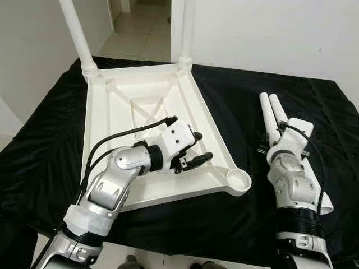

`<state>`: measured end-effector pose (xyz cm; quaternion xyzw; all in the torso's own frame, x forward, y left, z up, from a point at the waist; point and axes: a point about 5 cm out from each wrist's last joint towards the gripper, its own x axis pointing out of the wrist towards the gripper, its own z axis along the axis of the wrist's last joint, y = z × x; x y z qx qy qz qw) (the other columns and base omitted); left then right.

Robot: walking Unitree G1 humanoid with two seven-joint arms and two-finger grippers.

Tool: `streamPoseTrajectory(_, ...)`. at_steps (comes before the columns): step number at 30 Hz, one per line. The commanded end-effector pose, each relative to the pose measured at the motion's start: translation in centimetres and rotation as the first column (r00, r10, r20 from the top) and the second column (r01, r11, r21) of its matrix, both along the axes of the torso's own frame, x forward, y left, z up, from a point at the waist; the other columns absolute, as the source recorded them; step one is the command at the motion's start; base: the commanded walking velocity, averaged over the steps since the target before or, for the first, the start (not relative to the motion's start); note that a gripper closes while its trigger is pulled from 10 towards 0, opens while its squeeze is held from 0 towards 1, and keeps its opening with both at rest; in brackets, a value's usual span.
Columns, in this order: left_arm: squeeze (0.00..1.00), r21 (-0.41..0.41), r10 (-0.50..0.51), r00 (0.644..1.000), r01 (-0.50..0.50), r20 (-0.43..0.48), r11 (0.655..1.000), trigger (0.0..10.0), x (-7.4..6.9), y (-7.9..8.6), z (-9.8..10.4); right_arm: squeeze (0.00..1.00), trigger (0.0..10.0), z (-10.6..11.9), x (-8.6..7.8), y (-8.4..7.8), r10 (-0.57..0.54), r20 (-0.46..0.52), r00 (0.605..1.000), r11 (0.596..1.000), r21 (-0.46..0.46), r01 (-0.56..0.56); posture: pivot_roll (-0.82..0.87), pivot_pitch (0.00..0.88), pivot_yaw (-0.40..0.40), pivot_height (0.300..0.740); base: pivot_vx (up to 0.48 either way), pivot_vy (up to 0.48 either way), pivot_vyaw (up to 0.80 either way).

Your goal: Building children table

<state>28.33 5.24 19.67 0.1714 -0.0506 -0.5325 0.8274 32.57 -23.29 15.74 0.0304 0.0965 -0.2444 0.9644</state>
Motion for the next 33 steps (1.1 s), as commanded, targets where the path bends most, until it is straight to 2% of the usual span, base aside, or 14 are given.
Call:
streamPoseTrajectory(1,0.00,-0.026,0.065,0.997,-0.065,0.029,0.998,10.0,0.2,0.0,1.0,0.00,10.0,-0.1,0.3,0.0,0.003,-0.041,0.999,1.000,0.028,-0.001,0.08,0.004,-0.034,0.740,0.000,0.000,0.00)
streamPoseTrajectory(5,0.00,-0.034,0.080,0.995,-0.079,0.052,0.996,10.0,0.0,-0.1,1.4,0.00,10.0,-0.1,0.5,-0.2,0.006,-0.081,0.997,0.999,0.044,-0.002,0.08,0.001,-0.036,0.740,0.000,0.000,0.00)
streamPoseTrajectory(14,0.00,-0.061,0.103,0.994,-0.100,0.042,0.993,10.0,-0.1,-0.2,2.4,0.00,10.0,-0.8,0.8,0.0,0.037,-0.150,0.988,0.997,0.067,-0.027,0.08,0.000,-0.040,0.740,0.000,0.000,0.00)
streamPoseTrajectory(20,0.00,-0.067,0.117,0.991,-0.113,0.057,0.991,10.0,-0.1,-0.1,2.9,0.00,10.0,-1.5,0.6,0.3,0.081,-0.208,0.975,0.992,0.117,-0.057,0.08,0.000,-0.039,0.740,0.000,0.000,0.00)
streamPoseTrajectory(23,0.00,-0.072,0.129,0.990,-0.125,0.063,0.990,10.0,-0.1,-0.1,3.3,0.00,10.0,-2.1,0.5,0.6,0.123,-0.262,0.957,0.980,0.182,-0.077,0.08,0.000,-0.036,0.740,0.000,0.000,0.00)
streamPoseTrajectory(31,0.00,-0.075,0.134,0.989,-0.129,0.064,0.989,10.0,-0.1,-0.2,3.5,0.00,10.0,-2.2,0.5,0.5,0.120,-0.266,0.956,0.981,0.180,-0.073,0.08,0.000,-0.035,0.740,0.000,0.000,0.00)
streamPoseTrajectory(33,0.00,-0.096,0.144,0.987,-0.137,0.073,0.986,10.0,-0.1,-0.4,4.0,0.00,10.0,-3.8,0.0,0.8,0.178,-0.363,0.915,0.971,0.215,-0.103,0.09,0.007,-0.033,0.740,0.000,0.000,0.00)
